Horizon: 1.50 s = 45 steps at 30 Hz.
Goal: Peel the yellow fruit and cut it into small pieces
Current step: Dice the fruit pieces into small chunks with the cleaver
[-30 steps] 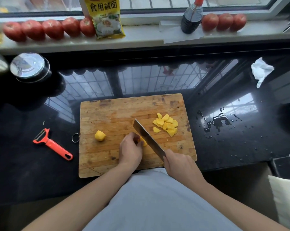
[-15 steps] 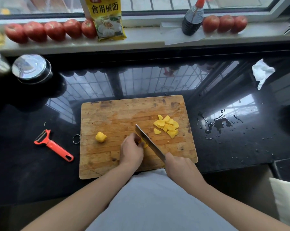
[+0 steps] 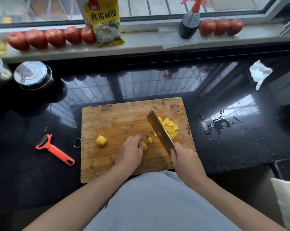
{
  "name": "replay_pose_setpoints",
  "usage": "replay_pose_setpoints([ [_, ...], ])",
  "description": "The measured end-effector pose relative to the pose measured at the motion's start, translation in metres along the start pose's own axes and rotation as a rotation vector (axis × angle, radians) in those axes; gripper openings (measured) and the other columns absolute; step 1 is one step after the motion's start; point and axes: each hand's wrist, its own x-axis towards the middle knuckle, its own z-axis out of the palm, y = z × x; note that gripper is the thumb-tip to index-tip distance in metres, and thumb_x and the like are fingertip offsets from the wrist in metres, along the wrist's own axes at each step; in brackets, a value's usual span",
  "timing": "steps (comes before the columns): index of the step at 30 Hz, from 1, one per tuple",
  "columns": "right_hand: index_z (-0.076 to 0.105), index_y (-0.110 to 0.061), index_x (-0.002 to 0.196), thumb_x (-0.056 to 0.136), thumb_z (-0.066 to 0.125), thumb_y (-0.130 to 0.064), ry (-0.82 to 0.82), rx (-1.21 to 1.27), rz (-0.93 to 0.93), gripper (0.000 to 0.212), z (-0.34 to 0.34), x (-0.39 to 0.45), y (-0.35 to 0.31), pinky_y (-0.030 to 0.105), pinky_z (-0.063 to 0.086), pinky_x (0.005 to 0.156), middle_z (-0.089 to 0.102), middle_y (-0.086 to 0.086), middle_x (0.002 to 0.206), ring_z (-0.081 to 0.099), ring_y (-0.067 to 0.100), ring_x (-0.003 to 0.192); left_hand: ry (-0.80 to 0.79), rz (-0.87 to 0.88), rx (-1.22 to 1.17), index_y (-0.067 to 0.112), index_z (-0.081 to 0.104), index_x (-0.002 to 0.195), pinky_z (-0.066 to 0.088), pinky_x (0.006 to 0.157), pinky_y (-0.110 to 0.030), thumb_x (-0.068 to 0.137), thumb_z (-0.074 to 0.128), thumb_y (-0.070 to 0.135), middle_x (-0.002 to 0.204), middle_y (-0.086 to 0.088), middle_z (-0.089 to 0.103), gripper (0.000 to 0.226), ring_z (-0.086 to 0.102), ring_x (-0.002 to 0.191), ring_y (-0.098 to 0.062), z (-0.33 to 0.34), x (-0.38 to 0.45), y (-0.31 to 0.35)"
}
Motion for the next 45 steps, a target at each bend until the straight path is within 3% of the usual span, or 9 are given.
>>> replay_pose_setpoints([
  [5,0.042,-0.026,0.086,0.105,0.047,-0.030,-0.046,0.022,-0.003,0.020,-0.007,-0.006,-0.006,0.016,0.027,0.047,0.053,-0.009,0.070,0.047,0.005,0.054,-0.128,-0.059,0.219,0.023,0.060,0.097,0.059,0.078,-0.040,0.105,0.050,0.043,0.094,0.000,0.067,0.023,0.065,0.085,-0.023,-0.005,-0.004,0.005],
  [10,0.040,-0.025,0.089,0.106,0.044,-0.031,-0.169,0.012,-0.025,0.019,-0.010,-0.009,-0.018,0.018,0.027,0.049,0.050,-0.008,0.073,0.046,0.008,0.061,-0.319,-0.469,-0.414,0.004,0.065,0.100,0.064,0.059,-0.038,0.109,0.039,0.032,0.083,-0.019,0.075,0.038,0.071,0.057,-0.028,-0.005,-0.009,0.021],
  [16,0.037,-0.022,0.091,0.107,0.039,-0.027,-0.279,-0.090,-0.092,0.016,-0.008,-0.015,-0.020,0.029,0.033,0.052,0.044,-0.008,0.068,0.051,0.022,0.065,-0.316,-0.584,-0.648,0.013,0.057,0.118,0.064,0.060,-0.036,0.110,0.038,0.028,0.090,-0.020,0.075,0.026,0.073,0.066,-0.028,0.004,-0.013,0.023],
  [21,0.034,-0.021,0.092,0.100,0.035,-0.016,-0.331,-0.239,-0.115,0.009,-0.006,-0.024,-0.015,0.039,0.032,0.058,0.056,-0.001,0.080,0.063,0.039,0.082,-0.291,-0.610,-0.735,0.019,0.056,0.099,0.060,0.063,-0.039,0.108,0.037,0.019,0.085,-0.023,0.074,0.022,0.071,0.063,-0.033,0.011,-0.010,0.023],
  [27,0.033,-0.020,0.092,0.098,0.035,-0.012,-0.401,-0.234,-0.115,0.010,-0.004,-0.022,-0.012,0.040,0.035,0.062,0.062,0.002,0.090,0.053,0.039,0.074,-0.309,-0.575,-0.662,0.021,0.056,0.097,0.065,0.072,-0.048,0.107,0.035,0.018,0.088,-0.024,0.076,0.024,0.074,0.071,-0.036,0.008,-0.009,0.026],
  [31,0.034,-0.020,0.093,0.100,0.036,-0.013,-0.384,-0.169,-0.137,0.010,0.010,-0.005,-0.022,0.037,0.035,0.063,0.066,0.008,0.097,0.064,0.039,0.089,-0.319,-0.574,-0.649,0.011,0.058,0.092,0.062,0.079,-0.054,0.106,0.037,0.015,0.083,-0.023,0.073,0.025,0.069,0.071,-0.036,0.005,-0.008,0.029],
  [36,0.035,-0.021,0.092,0.105,0.038,-0.020,-0.259,-0.062,-0.145,0.014,0.005,0.010,-0.036,0.036,0.035,0.061,0.060,0.002,0.084,0.066,0.035,0.086,-0.339,-0.608,-0.652,0.008,0.061,0.088,0.062,0.079,-0.048,0.107,0.037,0.015,0.090,-0.026,0.074,0.032,0.070,0.076,-0.036,0.000,-0.010,0.033],
  [41,0.034,-0.021,0.089,0.105,0.038,-0.020,-0.267,-0.128,-0.116,0.016,-0.008,-0.014,-0.020,0.040,0.041,0.061,0.066,0.003,0.087,0.068,0.036,0.085,-0.348,-0.655,-0.692,-0.001,0.065,0.107,0.060,0.068,-0.041,0.107,0.036,0.017,0.075,-0.024,0.074,0.034,0.072,0.070,-0.036,0.006,-0.003,0.026],
  [45,0.034,-0.019,0.090,0.104,0.038,-0.020,-0.349,-0.173,-0.121,0.015,-0.007,-0.017,-0.018,0.037,0.034,0.061,0.052,0.000,0.077,0.066,0.037,0.085,-0.335,-0.638,-0.695,0.009,0.059,0.088,0.061,0.082,-0.053,0.108,0.035,0.017,0.090,-0.031,0.075,0.032,0.074,0.086,-0.046,0.011,-0.001,0.025],
])
